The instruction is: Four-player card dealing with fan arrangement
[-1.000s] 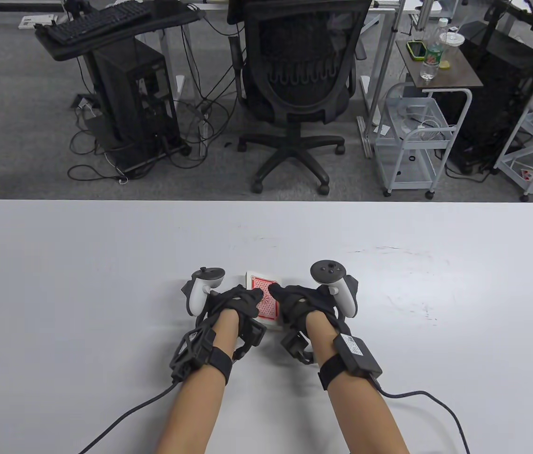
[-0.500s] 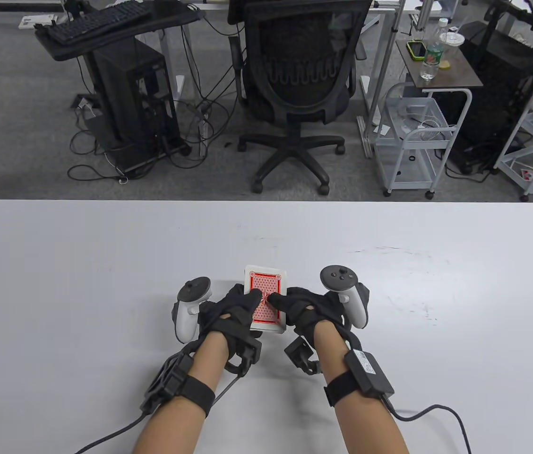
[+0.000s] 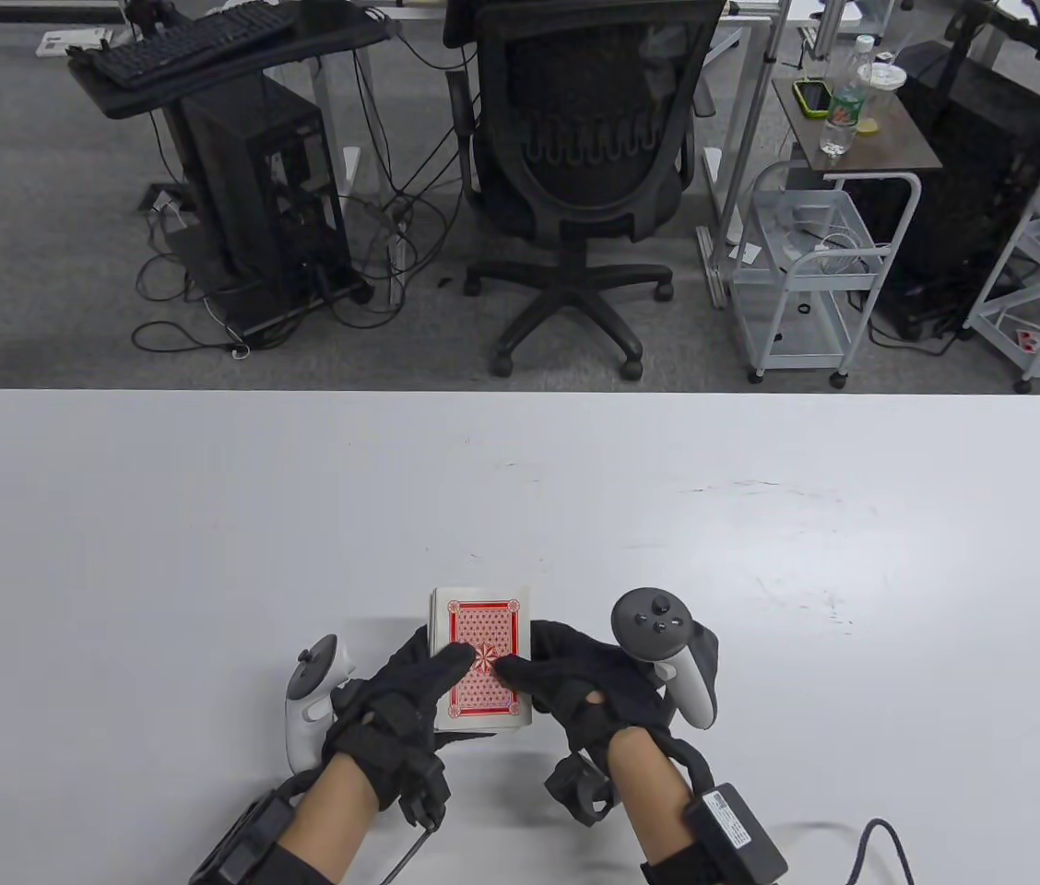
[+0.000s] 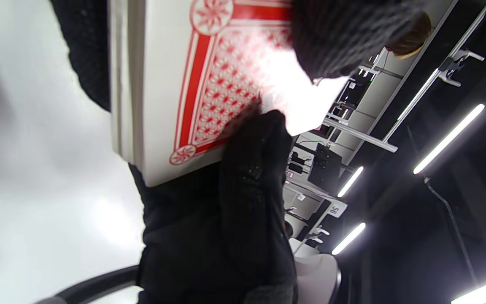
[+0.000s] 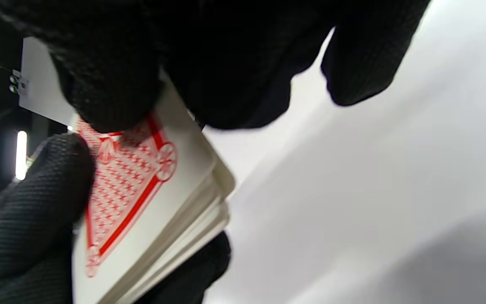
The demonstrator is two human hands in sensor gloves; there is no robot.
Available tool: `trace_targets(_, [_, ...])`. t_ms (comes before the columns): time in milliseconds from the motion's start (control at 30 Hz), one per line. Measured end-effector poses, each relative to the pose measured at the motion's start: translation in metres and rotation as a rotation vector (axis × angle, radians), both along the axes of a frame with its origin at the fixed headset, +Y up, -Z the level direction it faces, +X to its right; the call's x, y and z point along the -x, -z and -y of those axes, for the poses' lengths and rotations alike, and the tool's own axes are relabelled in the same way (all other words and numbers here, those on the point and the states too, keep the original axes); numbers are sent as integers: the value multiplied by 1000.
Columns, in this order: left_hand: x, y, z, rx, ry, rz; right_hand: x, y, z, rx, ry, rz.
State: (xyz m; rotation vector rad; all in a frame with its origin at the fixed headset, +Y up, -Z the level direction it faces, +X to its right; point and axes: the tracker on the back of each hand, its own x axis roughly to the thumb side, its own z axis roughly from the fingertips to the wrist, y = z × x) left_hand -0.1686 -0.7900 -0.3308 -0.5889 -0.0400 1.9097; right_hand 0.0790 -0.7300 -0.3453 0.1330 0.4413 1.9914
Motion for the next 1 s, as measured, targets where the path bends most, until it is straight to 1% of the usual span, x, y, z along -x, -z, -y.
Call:
trace_targets(33, [1,-1,2,13,-13,-9,1,0,2,1,7,-4])
trace_targets(100, [6,-2,9,43,-15,-47,0,1,6,-60,-3,44])
trace_targets(167, [10,1,13,55,-21,-43,-1,4,10,-71,39,44])
trace_targets(233, [14,3,15,66,-28,-53,-3,6,15,-58,96,76])
trace_targets(300, [20,7,16,71,-21,-66,-6,11,18,-14,144,66])
trace_targets(433, [39,13,17,78,54,-132,-9,26,14,-61,91,79])
trace_targets(467, [48,15,19,87,87,-172,-10,35,10,-67,50,80])
trace_targets(533, [59,16,21,109,121,-211,-9,50,7,-106,-19,109])
trace_targets(667, [73,19,25,128,150,-255,-3,86,5,-190,-274,139])
trace_targets(733, [75,20,26,134,141,-258,4,108,9,-185,-414,149])
trace_targets(800, [76,20,25,133,142,-255,11,124,14,-147,-498,139])
trace_targets(867, [75,20,25,133,154,-251,17,135,18,-142,-588,148])
trace_targets(900, [75,20,25,137,178,-243,20,139,20,-133,-698,168])
trace_targets(967, [75,21,25,130,223,-231,25,144,22,-161,-841,169])
trace_targets(1000, [74,21,25,128,233,-220,27,146,23,-157,-900,170])
